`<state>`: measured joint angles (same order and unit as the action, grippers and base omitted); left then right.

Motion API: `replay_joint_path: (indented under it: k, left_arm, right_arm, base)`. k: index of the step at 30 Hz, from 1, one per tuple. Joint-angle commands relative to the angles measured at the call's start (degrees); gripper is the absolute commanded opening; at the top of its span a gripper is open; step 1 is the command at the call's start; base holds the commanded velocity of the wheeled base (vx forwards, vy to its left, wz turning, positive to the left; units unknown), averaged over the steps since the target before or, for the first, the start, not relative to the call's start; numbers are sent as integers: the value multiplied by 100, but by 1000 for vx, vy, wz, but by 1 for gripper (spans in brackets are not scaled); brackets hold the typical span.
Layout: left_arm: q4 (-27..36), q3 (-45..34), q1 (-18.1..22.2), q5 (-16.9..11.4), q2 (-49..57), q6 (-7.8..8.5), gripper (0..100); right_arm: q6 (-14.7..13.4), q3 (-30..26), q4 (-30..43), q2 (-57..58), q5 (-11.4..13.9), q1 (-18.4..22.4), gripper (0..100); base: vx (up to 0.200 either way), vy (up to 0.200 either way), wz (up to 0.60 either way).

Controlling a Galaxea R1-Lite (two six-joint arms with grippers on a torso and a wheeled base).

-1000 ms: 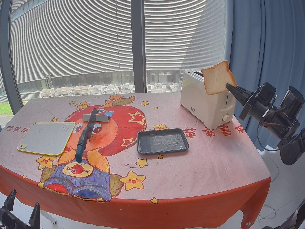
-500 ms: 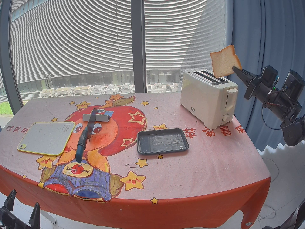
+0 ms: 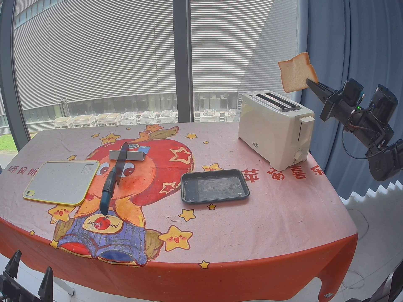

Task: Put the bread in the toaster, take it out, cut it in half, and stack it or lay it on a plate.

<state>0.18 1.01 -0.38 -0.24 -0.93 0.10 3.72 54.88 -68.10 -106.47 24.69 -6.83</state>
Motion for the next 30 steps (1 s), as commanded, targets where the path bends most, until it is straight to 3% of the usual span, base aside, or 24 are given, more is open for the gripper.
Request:
replay_joint_path:
  k: [1,30]
  left_arm:
    - [-1,-92,3,-2,93,-1,100]
    - [-1,-92,3,-2,93,-1,100]
  right_arm:
    - [15,233,95,-172,10,6,0]
    - [252,541,640,-181,19,120,0]
  base:
    - [0,0,0]
    - [0,0,0]
